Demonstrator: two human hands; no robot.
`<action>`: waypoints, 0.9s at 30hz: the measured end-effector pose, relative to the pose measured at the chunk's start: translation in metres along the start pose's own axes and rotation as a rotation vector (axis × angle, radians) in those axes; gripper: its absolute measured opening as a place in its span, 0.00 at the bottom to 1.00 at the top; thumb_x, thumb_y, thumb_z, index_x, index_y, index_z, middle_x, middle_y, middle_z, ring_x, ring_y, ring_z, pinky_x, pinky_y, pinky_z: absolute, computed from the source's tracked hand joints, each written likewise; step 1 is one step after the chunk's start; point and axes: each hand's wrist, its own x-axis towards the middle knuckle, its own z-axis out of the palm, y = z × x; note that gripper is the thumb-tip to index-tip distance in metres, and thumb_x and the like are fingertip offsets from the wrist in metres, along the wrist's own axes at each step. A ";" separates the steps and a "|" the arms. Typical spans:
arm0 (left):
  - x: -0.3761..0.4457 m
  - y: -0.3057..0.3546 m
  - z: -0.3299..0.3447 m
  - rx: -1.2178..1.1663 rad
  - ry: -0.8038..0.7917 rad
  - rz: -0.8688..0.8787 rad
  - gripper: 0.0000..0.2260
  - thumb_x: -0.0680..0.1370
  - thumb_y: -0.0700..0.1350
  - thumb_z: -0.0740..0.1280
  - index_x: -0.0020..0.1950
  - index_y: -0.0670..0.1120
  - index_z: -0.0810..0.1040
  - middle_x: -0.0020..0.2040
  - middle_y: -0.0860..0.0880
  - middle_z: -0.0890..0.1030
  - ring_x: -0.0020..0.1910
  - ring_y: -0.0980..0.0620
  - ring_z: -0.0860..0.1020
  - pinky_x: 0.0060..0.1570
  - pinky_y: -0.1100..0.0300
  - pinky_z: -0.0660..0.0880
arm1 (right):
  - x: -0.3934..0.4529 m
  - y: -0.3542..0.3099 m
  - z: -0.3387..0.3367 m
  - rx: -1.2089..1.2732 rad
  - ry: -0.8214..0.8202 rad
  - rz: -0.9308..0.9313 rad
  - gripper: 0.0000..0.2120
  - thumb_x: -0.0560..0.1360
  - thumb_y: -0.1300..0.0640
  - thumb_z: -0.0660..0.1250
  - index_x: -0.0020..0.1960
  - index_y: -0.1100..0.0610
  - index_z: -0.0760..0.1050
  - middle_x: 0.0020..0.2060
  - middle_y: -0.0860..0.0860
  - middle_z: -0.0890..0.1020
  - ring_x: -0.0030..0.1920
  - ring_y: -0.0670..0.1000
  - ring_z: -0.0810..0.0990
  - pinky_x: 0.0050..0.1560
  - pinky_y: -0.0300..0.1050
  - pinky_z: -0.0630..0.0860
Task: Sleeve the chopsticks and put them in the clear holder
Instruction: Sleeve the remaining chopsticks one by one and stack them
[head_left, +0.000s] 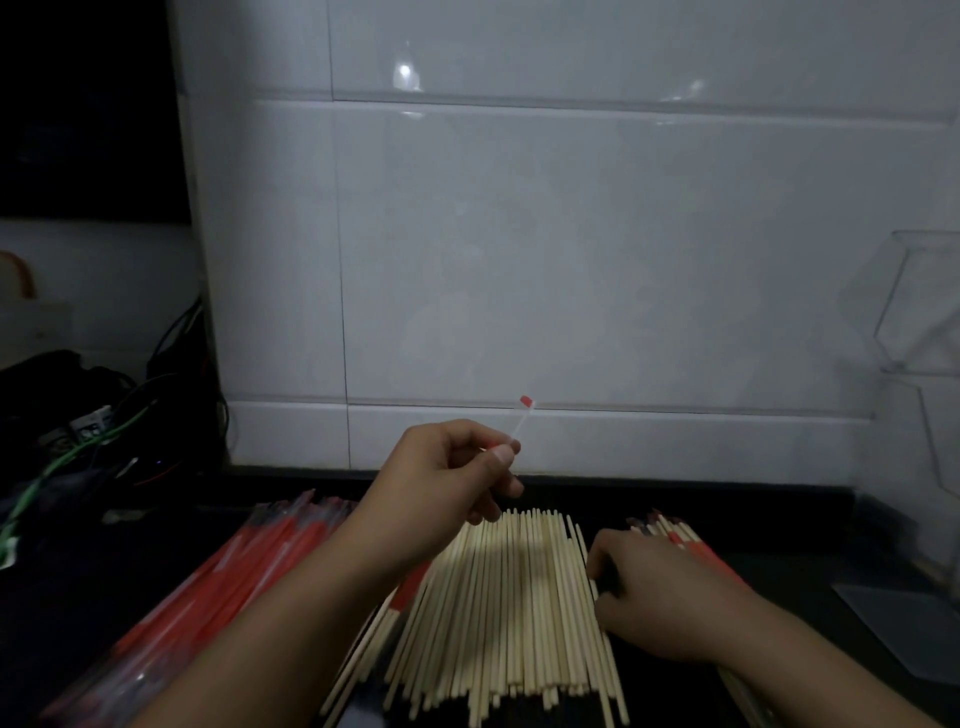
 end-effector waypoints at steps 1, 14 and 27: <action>0.000 0.000 0.000 0.003 0.004 0.000 0.07 0.82 0.43 0.63 0.54 0.47 0.81 0.40 0.48 0.86 0.32 0.57 0.80 0.34 0.66 0.76 | 0.000 -0.001 0.001 -0.005 0.010 -0.004 0.11 0.76 0.52 0.62 0.59 0.49 0.72 0.43 0.43 0.73 0.42 0.43 0.73 0.35 0.36 0.65; -0.002 -0.002 0.001 0.011 0.092 -0.049 0.14 0.83 0.51 0.59 0.52 0.50 0.84 0.34 0.55 0.77 0.29 0.67 0.74 0.37 0.64 0.68 | 0.000 -0.005 0.003 0.039 -0.015 -0.002 0.20 0.77 0.48 0.63 0.68 0.51 0.68 0.50 0.46 0.76 0.51 0.46 0.75 0.45 0.39 0.69; -0.004 0.000 0.003 0.176 0.098 0.034 0.06 0.80 0.48 0.66 0.47 0.55 0.82 0.43 0.49 0.83 0.33 0.65 0.76 0.35 0.72 0.73 | 0.002 -0.009 0.002 0.041 -0.086 0.110 0.16 0.72 0.54 0.66 0.59 0.50 0.71 0.52 0.48 0.79 0.51 0.48 0.78 0.51 0.43 0.77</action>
